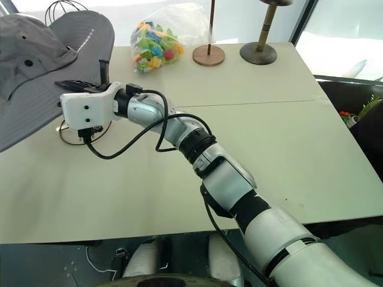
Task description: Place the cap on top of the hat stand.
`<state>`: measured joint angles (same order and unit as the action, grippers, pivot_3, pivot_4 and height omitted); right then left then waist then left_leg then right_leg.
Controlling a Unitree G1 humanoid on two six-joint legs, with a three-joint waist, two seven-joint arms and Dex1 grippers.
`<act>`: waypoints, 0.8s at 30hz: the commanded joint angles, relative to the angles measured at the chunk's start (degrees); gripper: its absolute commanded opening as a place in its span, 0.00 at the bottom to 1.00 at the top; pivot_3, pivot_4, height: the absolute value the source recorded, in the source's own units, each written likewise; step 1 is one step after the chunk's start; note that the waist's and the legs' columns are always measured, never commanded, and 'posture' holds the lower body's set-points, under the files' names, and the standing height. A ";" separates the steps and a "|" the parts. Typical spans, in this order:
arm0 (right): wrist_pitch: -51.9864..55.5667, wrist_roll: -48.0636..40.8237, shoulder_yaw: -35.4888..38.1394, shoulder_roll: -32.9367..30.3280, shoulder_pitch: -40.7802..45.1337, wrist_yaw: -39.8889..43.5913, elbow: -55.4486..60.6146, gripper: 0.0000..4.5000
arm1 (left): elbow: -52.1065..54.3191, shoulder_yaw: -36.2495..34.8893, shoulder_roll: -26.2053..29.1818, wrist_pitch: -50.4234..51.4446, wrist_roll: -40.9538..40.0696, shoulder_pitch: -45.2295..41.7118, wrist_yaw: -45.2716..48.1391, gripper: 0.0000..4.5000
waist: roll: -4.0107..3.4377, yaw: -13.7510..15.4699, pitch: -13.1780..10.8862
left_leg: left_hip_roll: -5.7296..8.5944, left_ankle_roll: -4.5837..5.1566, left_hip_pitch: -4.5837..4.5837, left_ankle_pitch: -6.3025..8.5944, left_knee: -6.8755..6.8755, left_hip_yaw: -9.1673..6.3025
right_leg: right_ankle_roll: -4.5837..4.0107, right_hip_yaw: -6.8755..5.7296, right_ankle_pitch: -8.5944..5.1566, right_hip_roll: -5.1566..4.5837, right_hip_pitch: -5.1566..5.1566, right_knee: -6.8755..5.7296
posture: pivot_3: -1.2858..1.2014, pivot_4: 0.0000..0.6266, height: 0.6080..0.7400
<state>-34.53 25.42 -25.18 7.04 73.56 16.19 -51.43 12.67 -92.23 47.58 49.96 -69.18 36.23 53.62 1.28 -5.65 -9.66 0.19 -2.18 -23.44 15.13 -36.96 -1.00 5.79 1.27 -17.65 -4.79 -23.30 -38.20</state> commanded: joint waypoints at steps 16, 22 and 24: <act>-3.94 4.63 -1.73 0.94 -2.15 -13.60 -6.84 0.00 | -0.64 3.39 11.22 -0.57 -4.00 -11.26 -9.03 1.00 | 0.00 -0.02 0.00 | 0.01 -0.21 0.00 -0.13 0.06 -0.08 | -0.01 -0.06 0.00 0.11 0.00 -0.02 | 0.52 0.24 0.99; -5.14 5.63 -2.32 0.23 -1.58 -14.39 -7.99 0.00 | -1.85 4.59 12.30 -0.36 -2.06 -12.91 -7.64 1.00 | 0.01 0.14 0.01 | 0.02 -0.26 0.00 -0.16 0.03 -0.08 | -0.01 -0.08 0.00 0.15 0.04 -0.02 | 0.52 0.24 0.99; -6.01 4.42 -1.88 0.11 -1.81 -12.19 -7.76 0.00 | -2.37 4.60 12.52 -0.48 -1.12 -13.12 -7.01 1.00 | 0.02 0.12 0.01 | 0.02 -0.26 0.00 -0.16 0.02 -0.08 | -0.01 -0.11 0.00 0.16 0.05 -0.02 | 0.52 0.24 0.99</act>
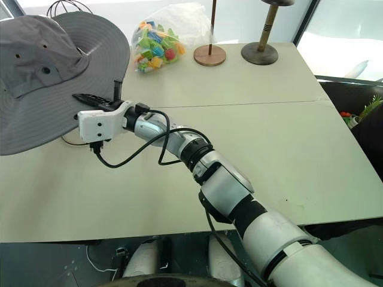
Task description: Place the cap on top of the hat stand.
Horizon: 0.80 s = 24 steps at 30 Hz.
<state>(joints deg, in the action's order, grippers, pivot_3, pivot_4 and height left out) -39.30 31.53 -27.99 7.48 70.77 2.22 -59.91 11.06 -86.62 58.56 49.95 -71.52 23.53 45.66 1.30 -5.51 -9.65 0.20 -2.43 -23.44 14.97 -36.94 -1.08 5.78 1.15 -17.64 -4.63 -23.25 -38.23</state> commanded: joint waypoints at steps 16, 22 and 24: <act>-0.38 -7.87 2.73 -2.75 -2.93 14.00 7.79 0.99 | 0.33 1.07 1.38 0.28 4.88 -3.67 1.30 1.00 | 0.00 0.04 0.00 | -0.01 0.02 0.00 0.01 0.00 -0.05 | 0.00 0.00 0.00 -0.01 0.01 0.00 | 0.52 0.24 0.99; 0.45 -14.92 4.45 -14.60 -11.14 27.98 24.95 0.99 | -1.85 1.23 2.17 -0.11 7.81 -3.94 2.51 1.00 | 0.10 0.43 0.04 | 0.02 0.15 0.00 0.08 -0.03 -0.06 | 0.01 0.00 0.00 -0.03 0.10 0.03 | 0.52 0.24 0.99; 3.37 -20.10 5.43 -19.46 -14.05 34.60 32.20 0.99 | -2.82 0.66 2.35 -0.15 8.85 -3.74 3.29 1.00 | 0.17 0.59 0.09 | 0.02 0.23 0.00 0.13 -0.04 -0.06 | 0.01 0.00 0.00 -0.02 0.09 0.03 | 0.52 0.24 0.99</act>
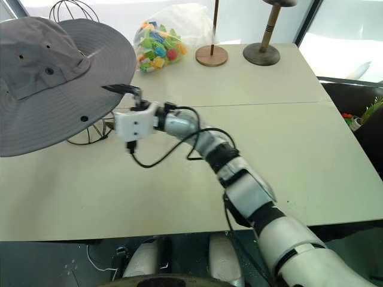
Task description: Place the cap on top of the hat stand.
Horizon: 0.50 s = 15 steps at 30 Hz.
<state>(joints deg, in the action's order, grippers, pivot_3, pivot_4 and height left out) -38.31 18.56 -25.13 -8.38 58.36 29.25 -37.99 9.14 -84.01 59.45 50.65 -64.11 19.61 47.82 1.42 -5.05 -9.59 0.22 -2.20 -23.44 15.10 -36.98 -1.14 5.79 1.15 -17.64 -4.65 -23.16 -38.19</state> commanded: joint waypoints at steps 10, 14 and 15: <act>55.65 -43.08 16.40 -24.21 6.76 40.96 23.44 0.99 | 0.11 -6.95 -1.63 -1.33 5.27 5.41 5.71 1.00 | -0.18 1.13 -0.15 | -0.04 0.11 0.02 0.06 0.00 0.06 | -0.01 0.05 0.00 -0.14 0.01 0.09 | 0.52 0.24 0.99; 60.80 -43.83 18.42 -27.73 14.03 49.09 13.88 0.99 | 0.39 -9.00 -2.57 -1.41 5.25 7.62 6.72 1.00 | -0.16 1.24 -0.13 | -0.05 0.14 0.06 0.09 0.09 0.04 | -0.16 -0.04 -0.08 -0.20 0.02 0.11 | 0.52 0.24 0.99; 60.98 -43.34 18.80 -28.19 15.62 50.60 11.22 0.99 | 0.59 -9.48 -2.85 -1.38 5.17 8.22 7.01 1.00 | -0.16 1.22 -0.13 | -0.05 0.14 0.07 0.09 0.12 0.05 | -0.18 -0.03 -0.09 -0.22 0.02 0.12 | 0.52 0.24 0.99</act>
<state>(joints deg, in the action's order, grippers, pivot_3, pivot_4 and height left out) 21.59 -23.96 -7.64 -35.59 72.25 76.52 -22.82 8.55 -90.30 56.96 50.24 -58.89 26.98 54.09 1.26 -3.83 -9.71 0.17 -2.06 -23.37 15.19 -36.86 -1.09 5.61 1.11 -17.73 -4.87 -23.14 -38.07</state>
